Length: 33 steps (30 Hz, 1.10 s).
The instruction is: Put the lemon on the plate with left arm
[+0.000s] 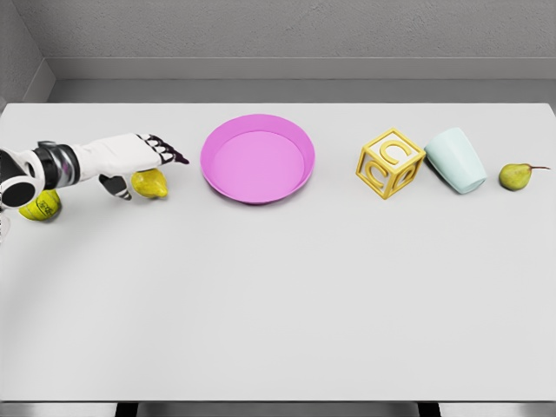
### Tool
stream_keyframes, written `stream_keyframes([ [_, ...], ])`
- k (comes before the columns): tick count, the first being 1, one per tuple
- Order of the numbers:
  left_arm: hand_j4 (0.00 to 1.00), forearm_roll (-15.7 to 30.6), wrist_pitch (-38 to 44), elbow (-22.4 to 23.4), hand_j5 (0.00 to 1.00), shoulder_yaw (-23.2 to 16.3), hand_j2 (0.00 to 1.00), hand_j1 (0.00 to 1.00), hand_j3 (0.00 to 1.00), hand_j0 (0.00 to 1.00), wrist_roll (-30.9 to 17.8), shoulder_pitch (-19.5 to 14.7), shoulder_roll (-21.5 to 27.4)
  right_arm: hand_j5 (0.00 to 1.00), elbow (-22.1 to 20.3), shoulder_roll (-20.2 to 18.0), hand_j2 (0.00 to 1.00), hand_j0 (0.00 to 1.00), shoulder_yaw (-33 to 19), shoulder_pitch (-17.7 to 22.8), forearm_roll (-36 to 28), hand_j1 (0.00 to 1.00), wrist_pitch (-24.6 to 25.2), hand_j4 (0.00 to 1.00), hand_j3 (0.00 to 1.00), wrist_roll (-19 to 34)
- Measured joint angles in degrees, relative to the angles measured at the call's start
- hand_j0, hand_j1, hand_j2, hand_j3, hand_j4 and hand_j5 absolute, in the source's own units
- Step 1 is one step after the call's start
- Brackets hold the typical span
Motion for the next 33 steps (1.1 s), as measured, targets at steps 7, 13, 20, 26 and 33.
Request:
stream_keyframes([
  [7, 1.00, -0.3, 0.0, 0.2, 1.00, 0.1, 1.00, 1.00, 1.00, 1.00, 0.1, 0.1, -1.0, 1.00, 0.0, 0.0, 1.00, 1.00, 0.0, 0.0, 0.0, 1.00, 0.0, 1.00, 1.00, 0.0],
  [13, 1.00, -0.3, 0.0, 1.2, 1.00, 0.1, 1.00, 1.00, 1.00, 1.00, 0.4, 0.1, -1.1, 1.00, 0.0, 0.0, 1.00, 1.00, 0.0, 0.0, 0.0, 1.00, 0.0, 1.00, 1.00, 0.0],
  [20, 1.00, -0.4, 0.0, 1.4, 1.00, 0.0, 1.00, 1.00, 1.00, 1.00, 0.4, 0.1, -1.1, 1.00, 0.0, 0.0, 1.00, 1.00, 0.0, 0.0, 0.0, 1.00, 0.0, 1.00, 1.00, 0.0],
  [26, 1.00, -1.1, 0.0, 1.4, 1.00, -0.1, 1.00, 1.00, 1.00, 1.00, 0.3, 0.0, -1.2, 1.00, 0.0, 0.0, 1.00, 1.00, 0.0, 0.0, 0.0, 1.00, 0.0, 1.00, 1.00, 0.0],
  [33, 1.00, -1.1, 0.0, 1.2, 1.00, -0.1, 1.00, 1.00, 1.00, 1.00, 0.5, 0.1, -1.1, 1.00, 0.0, 0.0, 1.00, 1.00, 0.0, 0.0, 0.0, 1.00, 0.0, 1.00, 1.00, 0.0],
])
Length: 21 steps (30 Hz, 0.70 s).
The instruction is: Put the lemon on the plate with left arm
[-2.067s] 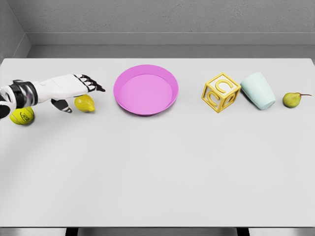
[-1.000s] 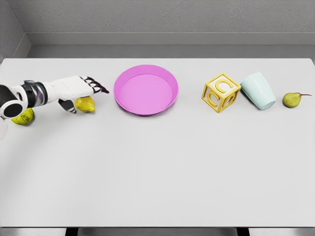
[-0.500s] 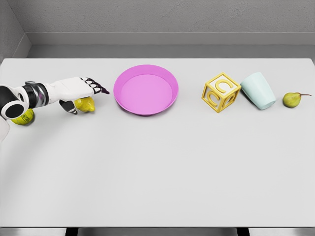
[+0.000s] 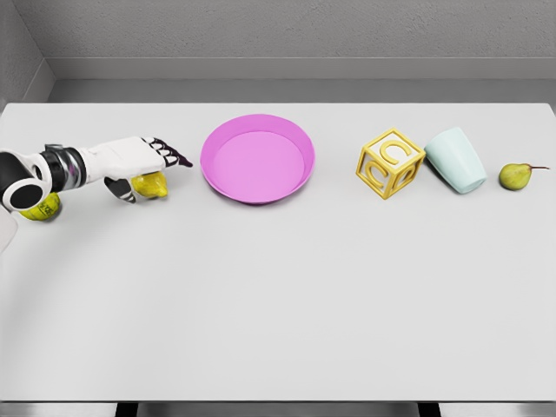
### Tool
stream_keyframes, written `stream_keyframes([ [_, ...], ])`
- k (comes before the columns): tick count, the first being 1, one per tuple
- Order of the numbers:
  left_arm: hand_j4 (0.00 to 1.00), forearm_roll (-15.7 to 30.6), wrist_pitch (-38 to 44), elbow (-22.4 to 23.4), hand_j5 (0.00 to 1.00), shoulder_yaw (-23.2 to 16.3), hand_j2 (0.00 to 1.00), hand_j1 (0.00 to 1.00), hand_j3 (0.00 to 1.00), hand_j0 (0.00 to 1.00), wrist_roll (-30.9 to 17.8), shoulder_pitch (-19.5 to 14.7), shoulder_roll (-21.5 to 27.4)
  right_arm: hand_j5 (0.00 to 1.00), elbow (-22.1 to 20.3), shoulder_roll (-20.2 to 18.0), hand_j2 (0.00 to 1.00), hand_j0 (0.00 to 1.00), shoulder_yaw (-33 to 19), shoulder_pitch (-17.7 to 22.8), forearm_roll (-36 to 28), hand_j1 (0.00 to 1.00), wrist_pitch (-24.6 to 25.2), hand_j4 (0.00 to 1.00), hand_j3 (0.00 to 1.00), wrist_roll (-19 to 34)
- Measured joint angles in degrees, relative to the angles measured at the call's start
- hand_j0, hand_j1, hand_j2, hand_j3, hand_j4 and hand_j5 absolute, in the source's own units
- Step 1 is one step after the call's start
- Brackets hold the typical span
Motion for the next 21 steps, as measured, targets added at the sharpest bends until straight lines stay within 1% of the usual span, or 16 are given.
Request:
stream_keyframes([
  [6, 0.94, -0.3, 0.0, 0.1, 0.94, 0.0, 0.94, 0.94, 0.94, 0.94, 0.1, 0.0, 0.1, 1.00, 0.0, 0.0, 1.00, 1.00, 0.0, 0.0, 0.0, 1.00, 0.0, 1.00, 1.00, 0.0],
  [8, 0.89, -0.4, 0.0, 0.1, 0.89, 0.0, 0.89, 0.89, 0.89, 0.89, 0.1, 0.0, 0.2, 1.00, 0.0, 0.0, 1.00, 1.00, 0.0, 0.0, 0.0, 1.00, 0.0, 1.00, 1.00, 0.0],
  [10, 0.87, -0.5, 0.0, 0.1, 0.87, 0.0, 0.87, 0.87, 0.87, 0.87, 0.1, 0.0, 0.2, 1.00, 0.0, 0.0, 1.00, 1.00, 0.0, 0.0, 0.0, 1.00, 0.0, 1.00, 1.00, 0.0],
  [12, 0.81, -0.5, 0.0, 0.1, 0.81, 0.0, 0.81, 0.81, 0.81, 0.81, 0.1, 0.0, 0.1, 1.00, 0.0, 0.0, 1.00, 1.00, 0.0, 0.0, 0.0, 1.00, 0.0, 1.00, 1.00, 0.0],
  [16, 0.79, -0.5, 0.0, 0.1, 0.79, 0.0, 0.79, 0.79, 0.79, 0.79, 0.0, 0.1, 0.2, 1.00, 0.0, 0.0, 1.00, 1.00, 0.0, 0.0, 0.0, 1.00, 0.0, 1.00, 1.00, 0.0],
  [21, 0.72, -0.5, 0.0, 0.1, 0.72, -0.1, 0.72, 0.72, 0.72, 0.72, -0.2, 0.1, 0.2, 1.00, 0.0, 0.0, 1.00, 1.00, 0.0, 0.0, 0.0, 1.00, 0.0, 1.00, 1.00, 0.0],
])
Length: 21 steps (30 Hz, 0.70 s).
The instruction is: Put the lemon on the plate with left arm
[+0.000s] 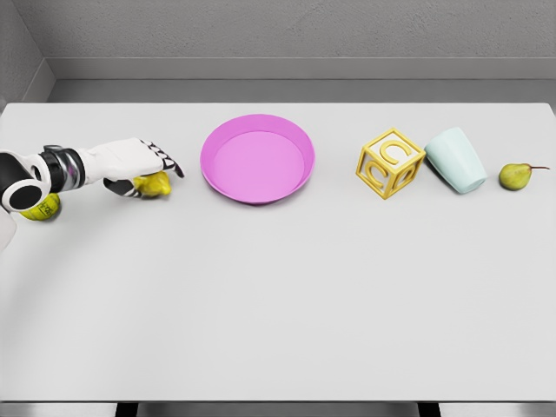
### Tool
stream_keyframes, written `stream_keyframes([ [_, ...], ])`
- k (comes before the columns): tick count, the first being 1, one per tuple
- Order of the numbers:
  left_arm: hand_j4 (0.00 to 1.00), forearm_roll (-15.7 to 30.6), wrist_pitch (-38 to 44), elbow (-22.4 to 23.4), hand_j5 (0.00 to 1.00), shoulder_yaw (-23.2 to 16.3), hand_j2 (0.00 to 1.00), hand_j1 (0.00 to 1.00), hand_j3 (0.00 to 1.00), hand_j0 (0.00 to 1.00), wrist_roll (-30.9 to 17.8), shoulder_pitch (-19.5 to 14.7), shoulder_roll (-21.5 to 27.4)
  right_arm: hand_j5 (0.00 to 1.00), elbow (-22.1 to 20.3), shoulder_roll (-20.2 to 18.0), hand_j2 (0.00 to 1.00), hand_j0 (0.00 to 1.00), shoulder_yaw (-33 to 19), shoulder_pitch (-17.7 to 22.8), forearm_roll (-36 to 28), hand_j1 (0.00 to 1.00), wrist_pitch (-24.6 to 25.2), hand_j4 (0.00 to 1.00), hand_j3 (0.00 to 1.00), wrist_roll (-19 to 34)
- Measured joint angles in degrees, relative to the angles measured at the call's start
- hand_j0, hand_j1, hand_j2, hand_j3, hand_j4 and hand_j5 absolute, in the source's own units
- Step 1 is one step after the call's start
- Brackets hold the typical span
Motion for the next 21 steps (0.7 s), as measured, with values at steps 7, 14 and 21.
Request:
stream_keyframes([
  [7, 0.64, 0.1, 0.0, -0.1, 0.64, 0.0, 0.64, 0.64, 0.64, 0.64, 0.0, 0.1, 0.0, 1.00, 0.0, 0.0, 1.00, 1.00, 0.0, 0.0, 0.0, 1.00, 0.0, 1.00, 1.00, 0.0],
  [14, 0.60, 0.2, 0.0, -0.1, 0.60, 0.0, 0.60, 0.60, 0.60, 0.60, 0.0, 0.2, 0.1, 1.00, 0.0, 0.0, 1.00, 1.00, 0.0, 0.0, 0.0, 1.00, 0.0, 1.00, 1.00, 0.0],
  [21, 0.55, 0.6, 0.0, -0.3, 0.55, 0.0, 0.55, 0.55, 0.55, 0.55, 0.2, 0.3, 0.3, 1.00, 0.0, 0.0, 1.00, 1.00, 0.0, 0.0, 0.0, 1.00, 0.0, 1.00, 1.00, 0.0],
])
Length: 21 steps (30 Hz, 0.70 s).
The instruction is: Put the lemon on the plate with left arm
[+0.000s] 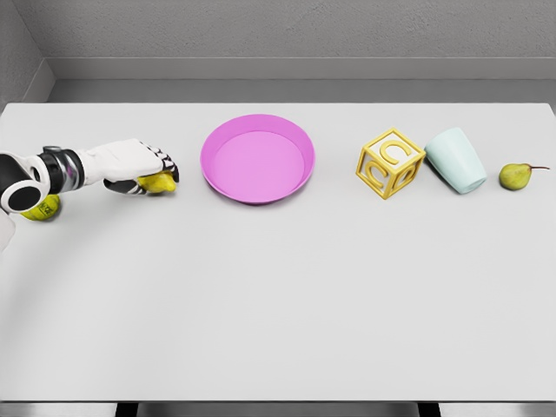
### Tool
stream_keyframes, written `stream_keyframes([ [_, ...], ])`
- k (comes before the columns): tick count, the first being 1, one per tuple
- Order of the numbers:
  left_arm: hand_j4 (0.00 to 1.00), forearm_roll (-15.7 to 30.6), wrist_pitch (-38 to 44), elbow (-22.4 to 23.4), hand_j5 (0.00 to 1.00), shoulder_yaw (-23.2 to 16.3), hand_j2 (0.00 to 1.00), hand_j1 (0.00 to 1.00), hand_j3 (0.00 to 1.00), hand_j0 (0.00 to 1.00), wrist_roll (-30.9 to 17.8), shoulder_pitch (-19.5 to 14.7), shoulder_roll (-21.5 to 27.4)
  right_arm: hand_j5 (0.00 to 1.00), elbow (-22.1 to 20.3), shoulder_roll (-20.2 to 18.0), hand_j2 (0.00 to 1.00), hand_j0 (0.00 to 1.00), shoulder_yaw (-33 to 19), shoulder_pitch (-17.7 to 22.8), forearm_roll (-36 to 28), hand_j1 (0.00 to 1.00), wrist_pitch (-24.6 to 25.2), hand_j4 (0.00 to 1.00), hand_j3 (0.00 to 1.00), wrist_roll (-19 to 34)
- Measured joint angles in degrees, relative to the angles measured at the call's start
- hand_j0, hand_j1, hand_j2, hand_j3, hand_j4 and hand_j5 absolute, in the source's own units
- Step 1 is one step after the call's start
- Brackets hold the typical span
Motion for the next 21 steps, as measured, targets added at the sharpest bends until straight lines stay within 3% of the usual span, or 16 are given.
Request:
stream_keyframes([
  [15, 0.55, 0.7, 0.0, -6.2, 0.55, 0.4, 0.55, 0.55, 0.55, 0.55, -0.2, -0.3, 0.2, 1.00, 0.0, 0.0, 1.00, 1.00, 0.0, 0.0, 0.0, 1.00, 0.0, 1.00, 1.00, 0.0],
  [21, 0.55, 1.5, 0.0, -8.5, 0.55, 0.5, 0.55, 0.55, 0.55, 0.55, -0.2, -2.1, 0.2, 1.00, 0.0, 0.0, 1.00, 1.00, 0.0, 0.0, 0.0, 1.00, 0.0, 1.00, 1.00, 0.0],
])
